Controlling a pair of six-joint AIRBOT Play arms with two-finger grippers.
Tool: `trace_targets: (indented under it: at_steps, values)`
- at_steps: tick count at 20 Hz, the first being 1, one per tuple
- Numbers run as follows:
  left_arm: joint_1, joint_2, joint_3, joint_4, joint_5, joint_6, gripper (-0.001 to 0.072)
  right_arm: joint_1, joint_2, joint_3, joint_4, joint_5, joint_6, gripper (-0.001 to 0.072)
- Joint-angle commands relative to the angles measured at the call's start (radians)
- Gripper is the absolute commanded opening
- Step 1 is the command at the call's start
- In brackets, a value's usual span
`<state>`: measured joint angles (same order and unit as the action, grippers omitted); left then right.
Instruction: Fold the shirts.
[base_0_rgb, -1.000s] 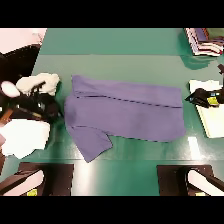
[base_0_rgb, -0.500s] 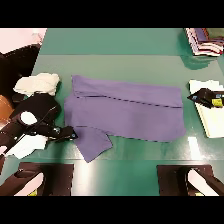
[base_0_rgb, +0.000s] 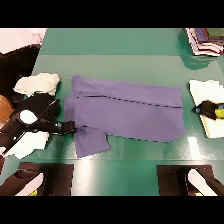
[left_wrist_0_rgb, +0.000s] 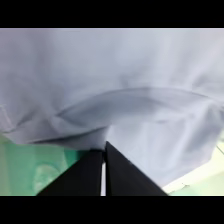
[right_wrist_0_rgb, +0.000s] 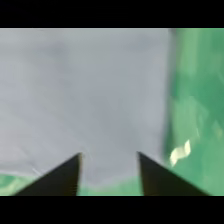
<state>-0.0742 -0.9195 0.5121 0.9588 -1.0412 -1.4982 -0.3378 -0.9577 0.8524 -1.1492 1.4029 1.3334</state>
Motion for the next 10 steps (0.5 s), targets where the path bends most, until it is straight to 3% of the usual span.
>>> trace_targets:
  at_steps: [1, 5, 9, 10]
  values:
    - [-0.001, 0.034, 0.061, -0.012, -0.017, 0.014, 0.0024, -0.086, 0.006, -0.191, -0.077, 0.049, 0.006, 0.0479]
    - [-0.001, 0.037, 0.063, -0.004, -0.016, 0.014, 0.0024, -0.046, 0.006, -0.393, 0.01, -0.061, 0.01, 0.0476]
    - [-0.001, 0.037, 0.063, 0.032, -0.018, 0.013, 0.0025, 0.069, -0.052, -0.421, 0.109, -0.162, 0.014, 0.0468]
    - [-0.001, 0.037, 0.063, 0.041, -0.021, 0.013, 0.0025, 0.098, -0.084, -0.406, 0.11, -0.171, 0.013, 0.0426]
